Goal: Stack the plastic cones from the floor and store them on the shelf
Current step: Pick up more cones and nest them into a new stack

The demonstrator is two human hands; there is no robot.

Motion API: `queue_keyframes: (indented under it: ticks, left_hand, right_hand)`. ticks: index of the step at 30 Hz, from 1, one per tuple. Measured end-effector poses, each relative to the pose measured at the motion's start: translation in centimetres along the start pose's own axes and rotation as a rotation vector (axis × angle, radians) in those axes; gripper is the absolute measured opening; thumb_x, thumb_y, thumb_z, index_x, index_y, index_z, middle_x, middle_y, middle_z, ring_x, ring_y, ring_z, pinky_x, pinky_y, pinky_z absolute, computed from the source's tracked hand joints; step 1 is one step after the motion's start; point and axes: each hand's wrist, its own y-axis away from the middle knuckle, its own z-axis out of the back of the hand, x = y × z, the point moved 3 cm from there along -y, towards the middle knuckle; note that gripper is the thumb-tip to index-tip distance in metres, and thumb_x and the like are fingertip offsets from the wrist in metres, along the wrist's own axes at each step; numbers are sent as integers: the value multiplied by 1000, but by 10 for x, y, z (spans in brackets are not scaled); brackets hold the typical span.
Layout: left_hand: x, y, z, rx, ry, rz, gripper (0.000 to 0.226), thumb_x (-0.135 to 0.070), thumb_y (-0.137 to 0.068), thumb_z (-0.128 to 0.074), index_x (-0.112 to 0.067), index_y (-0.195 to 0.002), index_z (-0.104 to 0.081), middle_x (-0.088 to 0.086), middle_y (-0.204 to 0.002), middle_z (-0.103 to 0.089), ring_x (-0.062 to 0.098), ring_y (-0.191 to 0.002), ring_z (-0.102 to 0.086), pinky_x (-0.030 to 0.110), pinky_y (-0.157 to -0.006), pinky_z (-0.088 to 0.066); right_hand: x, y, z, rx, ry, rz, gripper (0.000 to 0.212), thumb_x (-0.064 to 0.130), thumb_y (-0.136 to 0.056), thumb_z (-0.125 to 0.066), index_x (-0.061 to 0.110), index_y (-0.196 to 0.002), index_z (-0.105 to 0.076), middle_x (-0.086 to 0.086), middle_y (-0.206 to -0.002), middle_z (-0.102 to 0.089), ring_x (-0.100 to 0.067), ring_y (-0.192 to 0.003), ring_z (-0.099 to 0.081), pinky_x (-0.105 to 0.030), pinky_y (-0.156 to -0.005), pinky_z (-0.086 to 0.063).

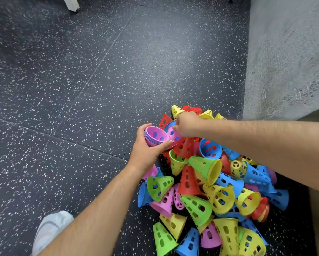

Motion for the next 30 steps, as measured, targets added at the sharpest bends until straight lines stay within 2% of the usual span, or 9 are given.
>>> queue_keyframes:
  ticks: [7,11,15,18,21,24,26,28,30]
  left_hand:
    - [3,0,1,-3,-14,5,81,-31,-69,-94,-25,-134,-47,-4,-118,-64,6,-102,-64,11,-86,-47]
    - [1,3,0,-15,-21,21,71,-28,-72,-93,-25,-127,-48,-7,-113,-65,-5,-92,-64,10,-83,-49]
    - [-2,6,-4,-9,-29,15,71,-29,-72,-93,-26,-127,-48,-8,-114,-65,-1,-96,-63,7,-80,-47]
    - [-3,6,-7,-1,-13,9,74,-30,-71,-94,-23,-129,-49,-4,-116,-68,8,-102,-68,17,-86,-51]
    - [-5,6,-12,15,1,1,72,-26,-72,-94,-22,-128,-50,-4,-114,-68,7,-99,-68,24,-88,-53]
    - [-6,8,-15,33,-21,3,72,-28,-71,-94,-23,-129,-50,-8,-112,-66,-8,-87,-64,11,-79,-50]
    - [-4,9,-17,32,-44,-1,72,-28,-71,-94,-22,-128,-50,-10,-110,-64,-17,-79,-60,4,-73,-45]
    - [-1,10,-18,32,-60,4,71,-29,-71,-94,-23,-127,-50,-9,-112,-63,-18,-80,-59,3,-72,-44]
    - [1,11,-19,32,-66,9,72,-30,-70,-95,-22,-127,-50,-5,-116,-64,-12,-87,-62,5,-75,-46]
  right_hand:
    - [-6,21,10,-292,-270,163,21,30,-102,-46,17,-107,-62,-10,-101,-69,-33,-94,-62,-37,-72,-47]
    - [-10,33,19,-432,-405,239,22,35,-104,-47,20,-110,-62,-4,-98,-56,-27,-94,-57,-38,-80,-44]
    - [-14,46,22,-545,-568,333,19,32,-102,-53,19,-109,-65,-4,-108,-56,-17,-96,-56,-29,-88,-43]
    - [-10,55,22,-496,-540,446,16,26,-101,-57,14,-107,-67,-4,-104,-60,-10,-93,-51,-20,-84,-39]
    - [-8,67,15,-348,-456,523,16,27,-101,-58,15,-105,-68,3,-95,-67,-11,-86,-56,-27,-79,-45]
    - [-13,72,5,-186,-493,433,18,38,-101,-51,28,-112,-62,6,-96,-70,-16,-83,-64,-34,-75,-51]
    - [-18,68,1,-198,-485,367,19,32,-102,-49,26,-117,-58,5,-99,-70,-19,-86,-64,-36,-75,-51]
    - [-24,59,0,-211,-318,349,23,27,-99,-50,21,-119,-59,0,-106,-67,-22,-100,-61,-36,-83,-49]
    - [-26,52,-3,-159,-70,372,30,38,-95,-57,24,-121,-61,-2,-112,-62,-23,-110,-54,-35,-88,-44]
